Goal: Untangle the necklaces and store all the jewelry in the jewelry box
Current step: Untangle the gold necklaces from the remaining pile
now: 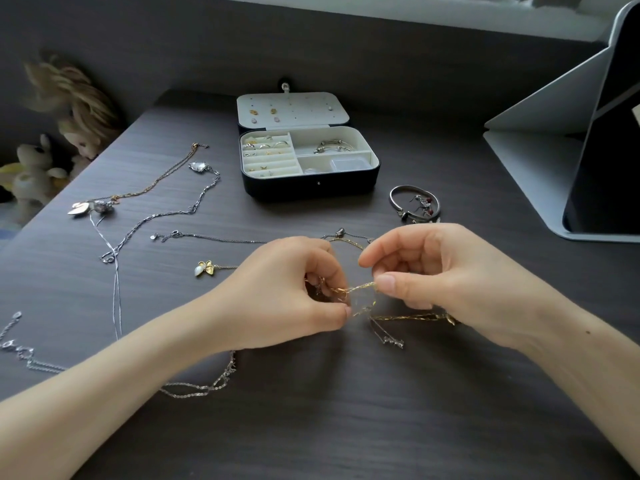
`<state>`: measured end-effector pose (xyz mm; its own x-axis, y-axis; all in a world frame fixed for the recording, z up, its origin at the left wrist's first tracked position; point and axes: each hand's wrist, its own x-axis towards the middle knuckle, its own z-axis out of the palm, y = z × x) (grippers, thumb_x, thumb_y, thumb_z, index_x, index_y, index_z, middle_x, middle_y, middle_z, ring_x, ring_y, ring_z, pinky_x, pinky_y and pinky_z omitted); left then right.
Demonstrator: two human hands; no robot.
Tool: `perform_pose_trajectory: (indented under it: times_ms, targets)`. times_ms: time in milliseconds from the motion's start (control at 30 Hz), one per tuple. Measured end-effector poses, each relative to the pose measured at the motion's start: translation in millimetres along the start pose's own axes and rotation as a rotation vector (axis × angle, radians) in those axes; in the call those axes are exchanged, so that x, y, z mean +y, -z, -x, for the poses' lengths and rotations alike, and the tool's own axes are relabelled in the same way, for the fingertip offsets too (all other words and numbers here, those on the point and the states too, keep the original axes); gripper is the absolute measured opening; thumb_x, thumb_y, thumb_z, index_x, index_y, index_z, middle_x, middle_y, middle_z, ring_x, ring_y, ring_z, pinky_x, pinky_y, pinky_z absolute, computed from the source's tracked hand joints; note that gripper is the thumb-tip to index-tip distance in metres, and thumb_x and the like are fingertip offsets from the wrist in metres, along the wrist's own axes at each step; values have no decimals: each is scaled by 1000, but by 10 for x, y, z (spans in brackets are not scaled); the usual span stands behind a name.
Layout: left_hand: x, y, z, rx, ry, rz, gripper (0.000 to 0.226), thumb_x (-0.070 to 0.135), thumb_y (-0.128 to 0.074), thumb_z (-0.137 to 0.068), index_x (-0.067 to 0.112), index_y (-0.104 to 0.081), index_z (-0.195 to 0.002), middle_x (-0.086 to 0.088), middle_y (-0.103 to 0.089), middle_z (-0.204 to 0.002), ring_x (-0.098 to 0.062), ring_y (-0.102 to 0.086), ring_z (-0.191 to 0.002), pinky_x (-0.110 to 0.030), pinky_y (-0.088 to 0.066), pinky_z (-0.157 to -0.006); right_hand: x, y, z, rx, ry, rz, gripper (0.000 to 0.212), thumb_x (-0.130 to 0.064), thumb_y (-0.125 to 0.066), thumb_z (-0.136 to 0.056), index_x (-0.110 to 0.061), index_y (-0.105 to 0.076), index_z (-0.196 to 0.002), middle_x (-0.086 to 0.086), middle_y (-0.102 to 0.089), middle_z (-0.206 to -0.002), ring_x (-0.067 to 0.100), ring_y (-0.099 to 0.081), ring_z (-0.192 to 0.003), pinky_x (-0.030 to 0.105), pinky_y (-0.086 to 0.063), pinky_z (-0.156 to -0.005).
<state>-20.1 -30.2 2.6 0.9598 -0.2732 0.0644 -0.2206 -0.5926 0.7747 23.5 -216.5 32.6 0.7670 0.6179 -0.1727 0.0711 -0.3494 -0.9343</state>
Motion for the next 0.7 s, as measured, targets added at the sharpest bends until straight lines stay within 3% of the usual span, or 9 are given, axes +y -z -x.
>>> perform_pose_trajectory:
  times_ms: [267, 400, 500, 600, 700]
  targets:
    - [-8, 4, -6, 44, 28, -40, 19, 50, -52, -50, 33, -59, -54, 8, -58, -78, -14, -57, -77, -40, -44, -75, -2, 2, 28, 19, 44, 303, 26, 1, -57, -85, -21, -70, -86, -9, -59, -67, 4, -51, -62, 16, -43, -61]
    - [-18, 6, -13, 66, 44, -70, 17, 49, -50, -49, 34, -56, -52, 8, -58, -77, -13, -56, -75, -38, -44, -74, -8, 2, 66, 43, 60, 529, 25, -5, -57, -85, -26, -70, -80, 2, -62, -67, 3, -47, -54, 18, -40, -55]
    - [-29, 2, -13, 75, 45, -119, 15, 47, -51, -50, 33, -53, -51, 7, -57, -74, -13, -54, -74, -33, -43, -73, 27, -1, 74, 99, 89, 673, 27, -8, -56, -85, -32, -65, -74, -5, -59, -65, 3, -49, -61, 14, -38, -57]
    - [-46, -13, -9, 99, 19, -166, 21, 49, -44, -49, 30, -51, -52, 7, -57, -72, -13, -52, -74, -26, -40, -69, 61, -19, 61, 171, 114, 748, 25, -9, -55, -86, -30, -67, -83, -15, -50, -68, -8, -47, -70, 7, -33, -62]
    - [-62, -29, -5, 122, 20, -178, 21, 49, -41, -50, 29, -49, -51, 7, -55, -70, -12, -51, -73, -24, -38, -67, 65, -55, 57, 207, 101, 722, 23, -8, -55, -85, -26, -69, -81, -16, -47, -60, -9, -48, -66, 7, -34, -61]
